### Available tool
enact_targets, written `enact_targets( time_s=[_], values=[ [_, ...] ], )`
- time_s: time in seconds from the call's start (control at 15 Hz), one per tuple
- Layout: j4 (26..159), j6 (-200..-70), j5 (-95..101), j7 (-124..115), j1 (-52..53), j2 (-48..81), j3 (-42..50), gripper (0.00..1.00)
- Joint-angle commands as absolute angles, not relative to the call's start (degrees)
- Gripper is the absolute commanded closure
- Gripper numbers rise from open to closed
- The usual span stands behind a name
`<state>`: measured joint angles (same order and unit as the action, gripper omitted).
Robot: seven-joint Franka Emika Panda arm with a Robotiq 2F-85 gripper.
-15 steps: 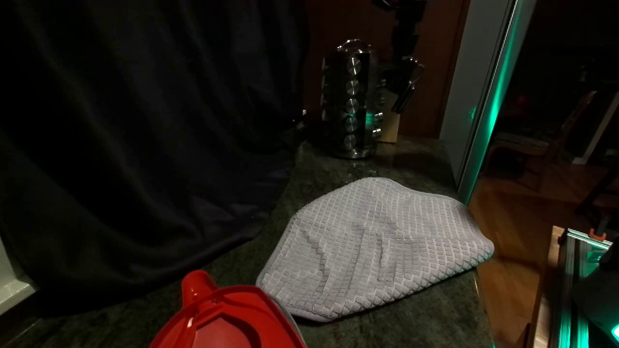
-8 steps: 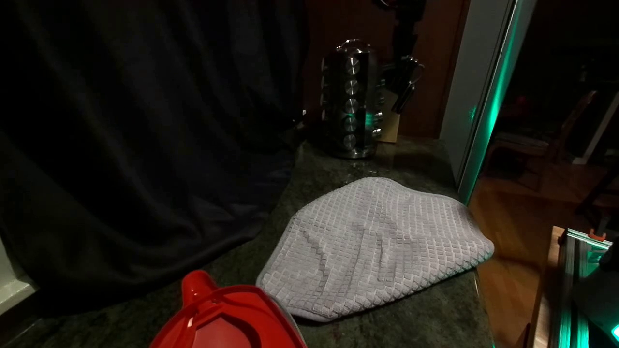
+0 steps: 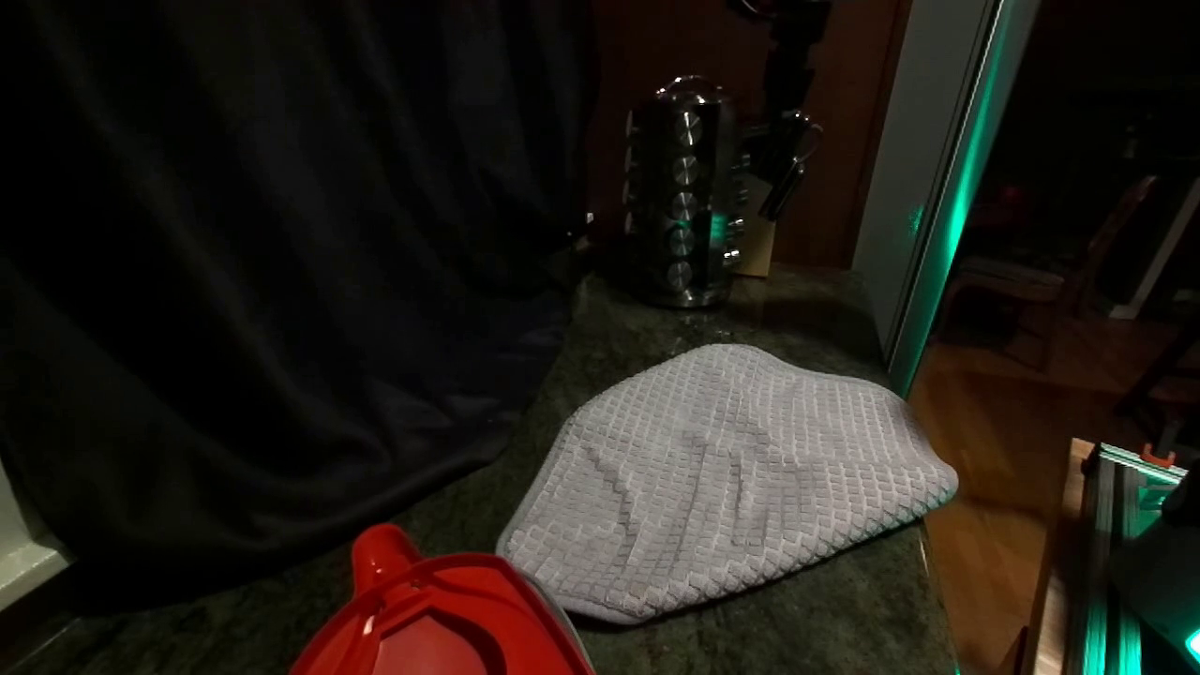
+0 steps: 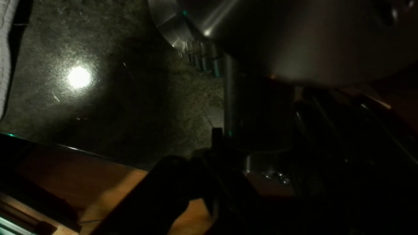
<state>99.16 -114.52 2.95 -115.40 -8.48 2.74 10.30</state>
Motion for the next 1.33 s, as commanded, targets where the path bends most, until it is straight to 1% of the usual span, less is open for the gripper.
enact_targets(
  time_s=[0.0, 0.53, 0.8, 1.27],
  values=[
    [100.95, -114.73, 6.95, -112.49, -9.16, -1.21, 10.81, 0.75],
    [98.25, -113.6, 3.5, -98.22, -9.73, 0.21, 10.69, 0.75],
    [96.07, -112.09, 5.75, -93.16, -9.35, 1.84, 10.39, 0.75],
    [94.67, -111.9, 9.02, -93.68, -8.31, 3.42, 9.81, 0.75]
  ],
)
